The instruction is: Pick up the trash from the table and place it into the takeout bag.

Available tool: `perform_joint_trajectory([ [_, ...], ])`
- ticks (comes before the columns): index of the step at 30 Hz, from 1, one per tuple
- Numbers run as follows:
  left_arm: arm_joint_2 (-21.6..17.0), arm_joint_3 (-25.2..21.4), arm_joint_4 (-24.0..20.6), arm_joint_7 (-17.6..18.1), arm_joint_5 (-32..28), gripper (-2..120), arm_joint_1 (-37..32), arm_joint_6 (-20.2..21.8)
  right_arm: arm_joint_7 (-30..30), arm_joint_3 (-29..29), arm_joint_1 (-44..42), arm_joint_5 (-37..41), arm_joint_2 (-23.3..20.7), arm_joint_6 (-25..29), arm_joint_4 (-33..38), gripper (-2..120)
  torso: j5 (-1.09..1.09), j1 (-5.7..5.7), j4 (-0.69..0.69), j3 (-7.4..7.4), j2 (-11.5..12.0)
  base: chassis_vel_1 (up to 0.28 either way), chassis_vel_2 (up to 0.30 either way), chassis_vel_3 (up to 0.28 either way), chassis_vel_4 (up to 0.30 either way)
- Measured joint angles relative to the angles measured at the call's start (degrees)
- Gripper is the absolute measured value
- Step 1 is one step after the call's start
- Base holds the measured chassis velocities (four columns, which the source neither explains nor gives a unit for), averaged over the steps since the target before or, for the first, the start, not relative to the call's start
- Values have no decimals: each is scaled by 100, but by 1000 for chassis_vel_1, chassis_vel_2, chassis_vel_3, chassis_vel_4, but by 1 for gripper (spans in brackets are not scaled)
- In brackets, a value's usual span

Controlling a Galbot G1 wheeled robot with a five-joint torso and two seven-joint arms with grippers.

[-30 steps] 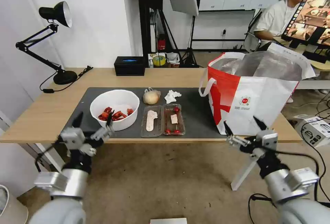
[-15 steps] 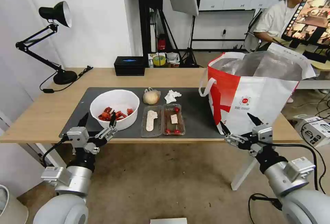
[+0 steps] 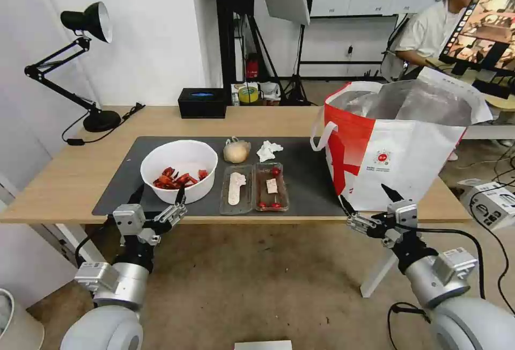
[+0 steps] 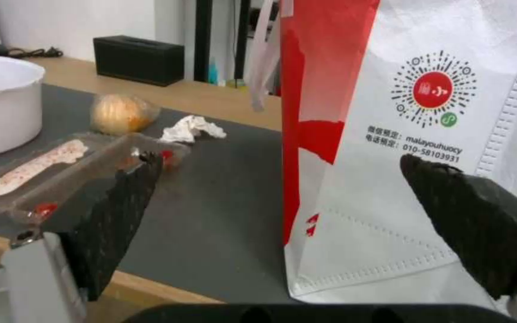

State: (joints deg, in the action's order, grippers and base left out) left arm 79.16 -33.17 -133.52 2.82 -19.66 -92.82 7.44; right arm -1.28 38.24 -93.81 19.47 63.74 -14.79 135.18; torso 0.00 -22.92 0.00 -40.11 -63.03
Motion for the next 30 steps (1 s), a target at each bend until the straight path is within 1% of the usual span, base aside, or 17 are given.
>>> perform_joint_trajectory([
  [10,156,349,216,110,-456,100,-25,288,0,-140,-13,-166,129,24,-41,100,0,0,0,0,0,0,0,0,0],
  [15,176,441,314,173,-524,100,0,304,-3,-175,-15,-219,141,28,-66,100,0,0,0,0,0,0,0,0,0],
  [18,177,540,377,239,-673,100,24,312,-6,-187,-8,-247,143,29,-87,100,0,0,0,0,0,0,0,0,0],
  [20,189,659,437,323,-916,100,62,338,-9,-204,-3,-273,147,30,-106,100,0,0,0,0,0,0,0,0,0],
  [30,193,981,608,438,-1353,100,178,488,-11,-273,6,-354,197,34,-169,100,0,0,0,0,0,0,0,0,0],
])
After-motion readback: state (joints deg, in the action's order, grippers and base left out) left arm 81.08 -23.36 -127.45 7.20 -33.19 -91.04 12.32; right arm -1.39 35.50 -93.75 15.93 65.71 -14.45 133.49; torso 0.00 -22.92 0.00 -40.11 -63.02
